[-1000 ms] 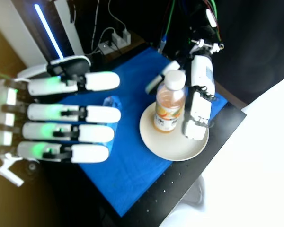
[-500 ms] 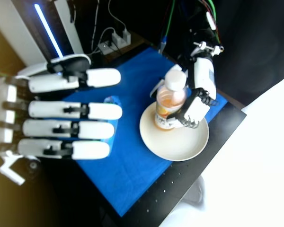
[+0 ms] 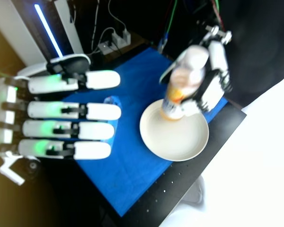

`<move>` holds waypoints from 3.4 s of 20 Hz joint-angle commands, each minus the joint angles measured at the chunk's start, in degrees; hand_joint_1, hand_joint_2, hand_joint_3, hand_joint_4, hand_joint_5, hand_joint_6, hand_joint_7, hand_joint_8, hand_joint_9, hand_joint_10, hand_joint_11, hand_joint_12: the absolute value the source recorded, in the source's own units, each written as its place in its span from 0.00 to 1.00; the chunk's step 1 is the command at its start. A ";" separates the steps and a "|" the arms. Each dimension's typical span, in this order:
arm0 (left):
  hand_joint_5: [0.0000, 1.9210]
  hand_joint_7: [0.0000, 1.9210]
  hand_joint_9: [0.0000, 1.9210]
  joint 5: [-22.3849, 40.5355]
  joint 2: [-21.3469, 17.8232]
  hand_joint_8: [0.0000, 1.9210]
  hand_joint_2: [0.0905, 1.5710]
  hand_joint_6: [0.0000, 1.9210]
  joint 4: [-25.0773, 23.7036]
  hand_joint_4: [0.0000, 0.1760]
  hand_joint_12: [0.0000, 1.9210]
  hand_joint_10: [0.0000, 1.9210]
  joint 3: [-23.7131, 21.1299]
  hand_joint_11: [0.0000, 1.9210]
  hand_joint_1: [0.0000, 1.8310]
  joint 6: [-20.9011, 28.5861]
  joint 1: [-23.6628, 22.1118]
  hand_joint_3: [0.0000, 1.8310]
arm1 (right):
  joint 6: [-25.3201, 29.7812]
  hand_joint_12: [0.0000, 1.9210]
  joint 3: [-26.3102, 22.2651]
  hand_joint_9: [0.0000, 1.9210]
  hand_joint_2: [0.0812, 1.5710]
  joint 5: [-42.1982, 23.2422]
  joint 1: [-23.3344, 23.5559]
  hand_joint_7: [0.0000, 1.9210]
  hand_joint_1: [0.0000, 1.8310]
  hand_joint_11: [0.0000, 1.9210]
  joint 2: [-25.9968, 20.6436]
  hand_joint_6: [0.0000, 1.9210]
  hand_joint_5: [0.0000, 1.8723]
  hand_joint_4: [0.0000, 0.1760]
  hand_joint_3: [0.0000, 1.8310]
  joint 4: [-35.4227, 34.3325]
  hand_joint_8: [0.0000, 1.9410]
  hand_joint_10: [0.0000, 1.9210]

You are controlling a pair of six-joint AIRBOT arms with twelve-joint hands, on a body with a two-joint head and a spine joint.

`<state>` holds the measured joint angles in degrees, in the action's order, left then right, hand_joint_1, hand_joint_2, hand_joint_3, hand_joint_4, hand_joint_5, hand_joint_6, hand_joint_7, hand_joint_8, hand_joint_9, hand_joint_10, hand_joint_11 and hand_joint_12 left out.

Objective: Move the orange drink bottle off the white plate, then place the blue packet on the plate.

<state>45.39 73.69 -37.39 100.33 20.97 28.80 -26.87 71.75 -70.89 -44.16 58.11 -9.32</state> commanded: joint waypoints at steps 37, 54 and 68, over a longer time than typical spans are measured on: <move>0.44 0.51 0.56 7.62 -9.47 0.57 0.72 0.57 -5.45 0.00 0.61 0.12 -16.21 0.34 0.66 -1.35 9.38 0.00 | 0.68 0.08 0.13 0.08 0.54 -6.87 0.68 0.16 0.19 0.07 0.82 0.00 0.08 0.79 0.00 -0.70 0.00 0.01; 0.17 0.21 0.26 9.67 -11.66 0.00 0.49 0.00 -4.88 0.47 0.63 0.00 -19.50 0.01 0.46 -2.47 11.55 0.00 | 0.69 0.07 0.11 0.08 0.55 -6.87 0.67 0.15 0.19 0.08 0.82 0.00 0.10 0.72 0.00 -0.68 0.00 0.00; 0.00 0.00 0.00 10.29 -19.20 0.00 0.33 0.00 5.49 1.00 0.00 0.00 -24.14 0.00 0.28 -12.84 16.58 0.00 | 1.43 0.18 -0.42 0.08 0.54 0.30 4.18 0.00 0.31 0.12 -0.27 0.00 0.02 0.94 0.00 11.03 0.00 0.00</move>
<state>49.80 54.46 -35.33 76.31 7.66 45.93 -25.74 71.40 -64.69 -40.60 58.17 3.97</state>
